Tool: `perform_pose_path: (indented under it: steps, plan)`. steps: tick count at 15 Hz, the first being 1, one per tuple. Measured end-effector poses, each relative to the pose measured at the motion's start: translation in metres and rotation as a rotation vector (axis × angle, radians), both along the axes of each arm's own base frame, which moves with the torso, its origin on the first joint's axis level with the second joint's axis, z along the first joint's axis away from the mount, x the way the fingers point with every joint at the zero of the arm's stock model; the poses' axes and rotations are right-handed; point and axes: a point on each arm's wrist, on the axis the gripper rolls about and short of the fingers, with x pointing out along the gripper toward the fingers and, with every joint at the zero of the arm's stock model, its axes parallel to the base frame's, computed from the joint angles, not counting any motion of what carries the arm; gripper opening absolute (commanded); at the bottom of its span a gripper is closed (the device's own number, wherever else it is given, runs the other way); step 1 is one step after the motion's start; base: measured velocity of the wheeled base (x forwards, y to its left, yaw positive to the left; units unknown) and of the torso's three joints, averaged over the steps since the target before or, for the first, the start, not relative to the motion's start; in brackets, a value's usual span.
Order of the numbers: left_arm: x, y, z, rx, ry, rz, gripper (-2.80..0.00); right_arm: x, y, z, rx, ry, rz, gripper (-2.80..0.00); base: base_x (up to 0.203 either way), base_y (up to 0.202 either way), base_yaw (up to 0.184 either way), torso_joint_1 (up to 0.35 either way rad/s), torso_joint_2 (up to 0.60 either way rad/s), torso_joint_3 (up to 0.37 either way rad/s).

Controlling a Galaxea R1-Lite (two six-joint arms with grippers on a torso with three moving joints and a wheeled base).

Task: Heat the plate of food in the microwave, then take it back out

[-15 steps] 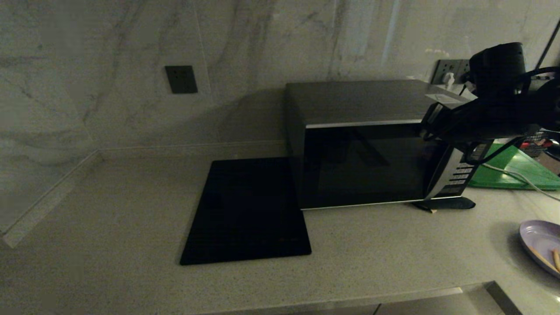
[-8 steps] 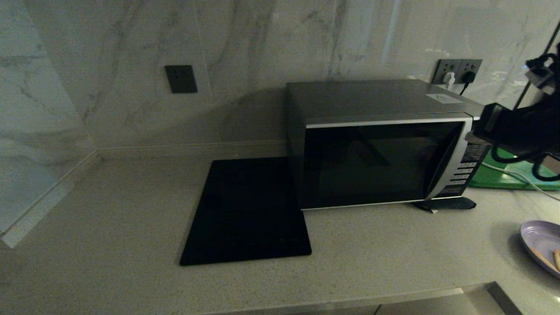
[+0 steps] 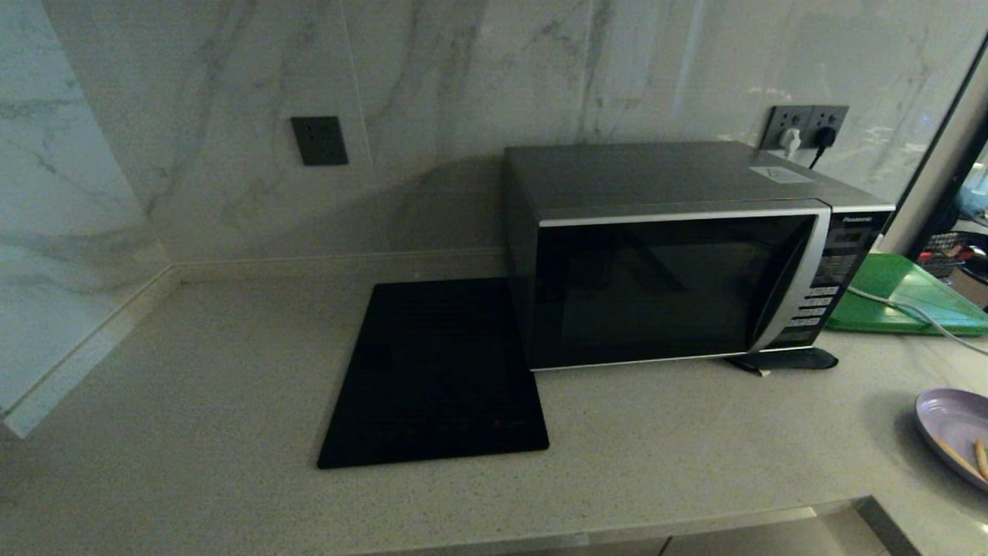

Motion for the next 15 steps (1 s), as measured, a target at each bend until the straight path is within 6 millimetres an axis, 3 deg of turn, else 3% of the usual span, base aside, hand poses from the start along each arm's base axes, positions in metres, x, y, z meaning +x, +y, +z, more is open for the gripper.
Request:
perform_pose_path:
  steps: [6,11,13,15]
  plan:
    - [0.000,0.000,0.000,0.000,0.000,0.000,-2.80,-0.103,0.002,-0.036,-0.028,-0.123,0.008,-2.80,0.000,0.000,0.000,0.000,0.00,0.000]
    - [0.000,0.000,0.000,0.000,0.000,0.000,-2.80,-0.173,0.001,-0.091,-0.041,-0.158,0.044,-2.80,0.000,0.000,0.000,0.000,0.00,0.000]
    - [0.000,0.000,0.000,0.000,0.000,0.001,-2.80,-0.179,0.001,-0.116,-0.042,-0.157,0.049,-2.80,0.000,0.000,0.000,0.000,0.00,0.000]
    - [0.000,0.000,0.000,0.000,0.000,0.000,-2.80,-0.164,0.001,-0.143,-0.041,-0.101,0.052,-2.80,0.000,0.000,0.000,0.000,0.00,0.000]
